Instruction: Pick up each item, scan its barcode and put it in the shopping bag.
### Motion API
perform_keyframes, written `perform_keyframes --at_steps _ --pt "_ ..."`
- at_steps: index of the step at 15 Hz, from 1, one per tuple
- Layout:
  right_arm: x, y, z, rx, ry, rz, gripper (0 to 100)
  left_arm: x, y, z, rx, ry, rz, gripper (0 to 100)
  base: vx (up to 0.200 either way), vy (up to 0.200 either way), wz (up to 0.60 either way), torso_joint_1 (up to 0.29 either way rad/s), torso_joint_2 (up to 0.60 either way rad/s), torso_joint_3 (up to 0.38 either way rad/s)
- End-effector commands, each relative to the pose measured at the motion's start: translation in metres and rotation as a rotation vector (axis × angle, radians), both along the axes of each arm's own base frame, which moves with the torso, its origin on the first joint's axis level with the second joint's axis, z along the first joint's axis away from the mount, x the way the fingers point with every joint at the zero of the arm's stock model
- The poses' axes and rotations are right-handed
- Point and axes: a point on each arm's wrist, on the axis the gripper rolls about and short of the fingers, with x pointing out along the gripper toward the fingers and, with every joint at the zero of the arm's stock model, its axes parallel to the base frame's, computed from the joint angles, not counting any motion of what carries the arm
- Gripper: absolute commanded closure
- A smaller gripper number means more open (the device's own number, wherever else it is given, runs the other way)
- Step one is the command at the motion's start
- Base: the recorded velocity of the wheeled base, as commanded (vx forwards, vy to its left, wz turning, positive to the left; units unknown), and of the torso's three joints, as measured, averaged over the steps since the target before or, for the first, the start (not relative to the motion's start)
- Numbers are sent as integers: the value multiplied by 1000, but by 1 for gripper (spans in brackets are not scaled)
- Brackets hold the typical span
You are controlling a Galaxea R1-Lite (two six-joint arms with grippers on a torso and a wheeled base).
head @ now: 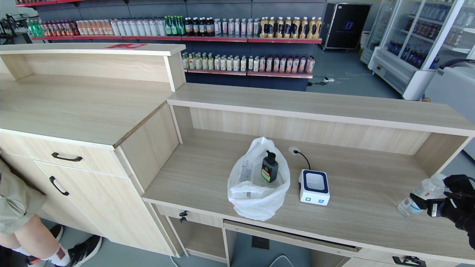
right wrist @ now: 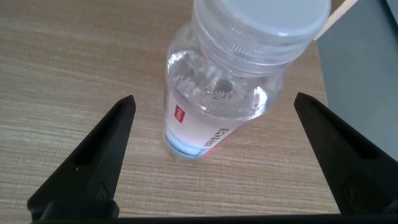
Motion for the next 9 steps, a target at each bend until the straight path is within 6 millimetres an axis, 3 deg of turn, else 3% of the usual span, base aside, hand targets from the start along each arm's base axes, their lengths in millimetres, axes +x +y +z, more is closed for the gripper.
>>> perform_keyframes --at_steps 1,9 --pt "6 3 -3 0 0 15 0 0 0 0 0 0 -1 0 0 0 0 0 0 0" --pt "39 14 -14 -29 -31 87 0 0 0 0 0 0 -1 0 0 0 0 0 0 0"
